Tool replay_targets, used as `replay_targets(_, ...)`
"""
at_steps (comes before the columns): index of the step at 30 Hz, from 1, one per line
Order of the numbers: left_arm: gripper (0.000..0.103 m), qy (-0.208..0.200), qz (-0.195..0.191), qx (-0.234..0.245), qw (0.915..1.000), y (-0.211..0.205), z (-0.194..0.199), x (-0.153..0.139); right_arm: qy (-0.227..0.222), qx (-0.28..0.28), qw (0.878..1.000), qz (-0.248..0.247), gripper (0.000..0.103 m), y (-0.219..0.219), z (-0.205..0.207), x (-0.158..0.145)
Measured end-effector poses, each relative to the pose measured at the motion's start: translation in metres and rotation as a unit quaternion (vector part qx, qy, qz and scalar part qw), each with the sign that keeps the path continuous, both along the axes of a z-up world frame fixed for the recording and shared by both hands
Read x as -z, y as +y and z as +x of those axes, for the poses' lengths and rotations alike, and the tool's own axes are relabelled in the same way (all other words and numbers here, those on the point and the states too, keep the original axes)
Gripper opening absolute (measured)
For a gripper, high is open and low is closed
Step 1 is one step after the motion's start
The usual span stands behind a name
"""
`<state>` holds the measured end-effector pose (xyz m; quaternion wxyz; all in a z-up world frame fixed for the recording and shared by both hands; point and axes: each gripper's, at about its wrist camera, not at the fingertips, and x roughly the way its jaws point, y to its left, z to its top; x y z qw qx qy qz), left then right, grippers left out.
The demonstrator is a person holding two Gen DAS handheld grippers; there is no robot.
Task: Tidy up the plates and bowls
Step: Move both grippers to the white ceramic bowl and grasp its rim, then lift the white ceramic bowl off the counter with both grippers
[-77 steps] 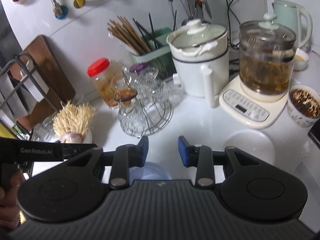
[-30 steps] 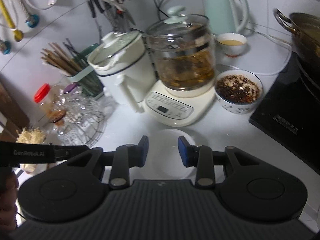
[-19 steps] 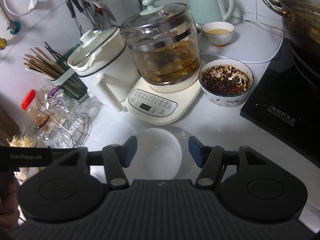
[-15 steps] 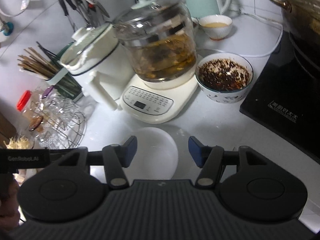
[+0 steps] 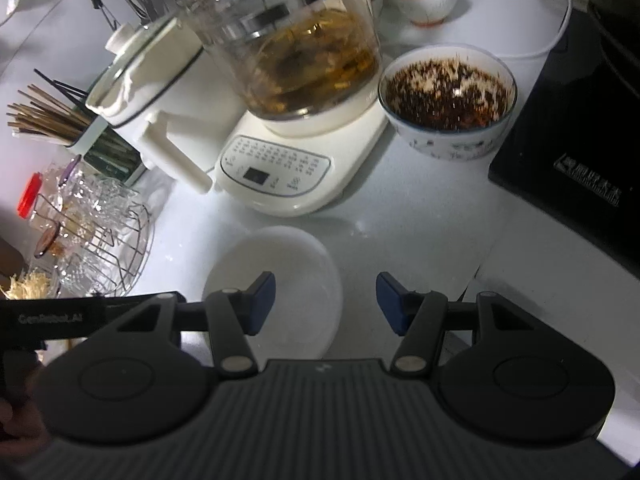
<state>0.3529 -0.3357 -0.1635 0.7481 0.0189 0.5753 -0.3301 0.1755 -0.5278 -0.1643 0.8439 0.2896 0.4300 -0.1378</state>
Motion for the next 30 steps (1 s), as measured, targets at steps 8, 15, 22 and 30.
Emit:
replay_targets(8, 0.044, 0.018, 0.015, 0.014, 0.9996, -0.019, 0.004, 0.023, 0.014, 0.007, 1.000, 0.019, 0.046, -0.004, 0.003, 0.017)
replay_targets(15, 0.026, 0.020, 0.022, 0.018, 0.9994, -0.029, 0.003, 0.030, 0.019, 0.000, 0.999, 0.037, 0.027, -0.005, 0.004, 0.026)
replay_targets(22, 0.015, 0.022, 0.021, 0.012, 0.9995, -0.030, 0.004, 0.031, 0.016, -0.009, 0.999, 0.041, 0.019, -0.007, 0.004, 0.027)
replay_targets(30, 0.015, 0.018, 0.013, 0.008, 0.9997, -0.026, 0.004, 0.020, 0.009, -0.013, 0.999, 0.041, 0.018, -0.007, 0.003, 0.020)
